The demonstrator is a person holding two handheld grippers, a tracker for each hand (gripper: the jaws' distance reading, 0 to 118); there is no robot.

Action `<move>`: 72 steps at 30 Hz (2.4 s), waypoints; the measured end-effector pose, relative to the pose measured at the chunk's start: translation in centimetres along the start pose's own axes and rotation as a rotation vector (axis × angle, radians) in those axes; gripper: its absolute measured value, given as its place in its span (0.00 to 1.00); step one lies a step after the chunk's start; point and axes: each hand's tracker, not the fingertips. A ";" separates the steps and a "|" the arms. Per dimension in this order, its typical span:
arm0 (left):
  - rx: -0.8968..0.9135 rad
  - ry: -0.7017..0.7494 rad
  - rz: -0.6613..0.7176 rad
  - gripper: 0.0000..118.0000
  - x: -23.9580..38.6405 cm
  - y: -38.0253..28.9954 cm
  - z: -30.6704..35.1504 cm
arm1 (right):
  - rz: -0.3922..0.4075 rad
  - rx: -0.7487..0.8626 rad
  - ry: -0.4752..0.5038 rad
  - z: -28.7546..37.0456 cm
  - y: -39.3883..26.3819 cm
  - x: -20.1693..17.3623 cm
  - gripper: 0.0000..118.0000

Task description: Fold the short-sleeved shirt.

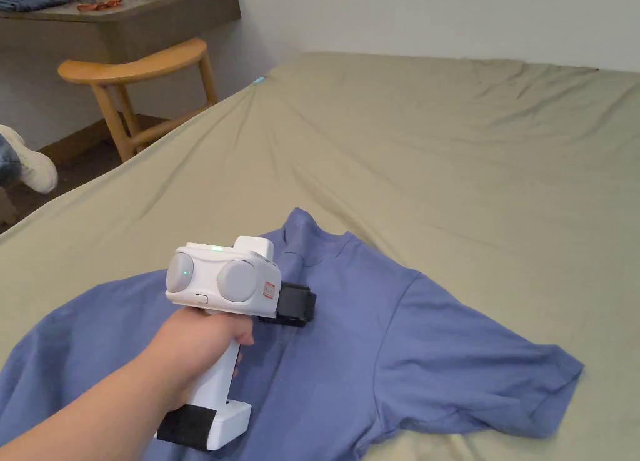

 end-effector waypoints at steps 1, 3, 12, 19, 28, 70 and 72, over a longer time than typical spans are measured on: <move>0.010 0.005 0.018 0.96 -0.1 0.1 -0.3 | 0.009 0.000 0.007 0.1 -0.2 -0.1 0.00; 0.008 0.008 0.003 1.00 0.1 0.2 -0.4 | 0.032 -0.005 0.007 0.0 -0.3 -0.2 0.00; 0.110 -0.025 -0.100 0.00 2.3 -0.7 2.8 | -0.023 0.001 0.020 0.8 -0.8 -0.6 0.00; 0.246 -0.016 -0.075 0.00 2.7 -0.6 8.4 | 0.004 0.044 -0.008 4.0 0.5 -0.6 0.00; 0.450 -0.195 -0.282 0.00 12.4 1.4 23.3 | -0.040 0.155 -0.087 12.4 2.1 0.7 0.00; 0.333 -0.809 -0.355 0.96 51.2 -20.5 30.5 | -0.169 0.233 -0.556 38.3 -4.7 9.6 0.00; 0.412 -0.764 -0.307 0.84 45.8 -20.5 32.5 | -0.151 0.222 -0.551 37.3 -4.8 9.7 0.00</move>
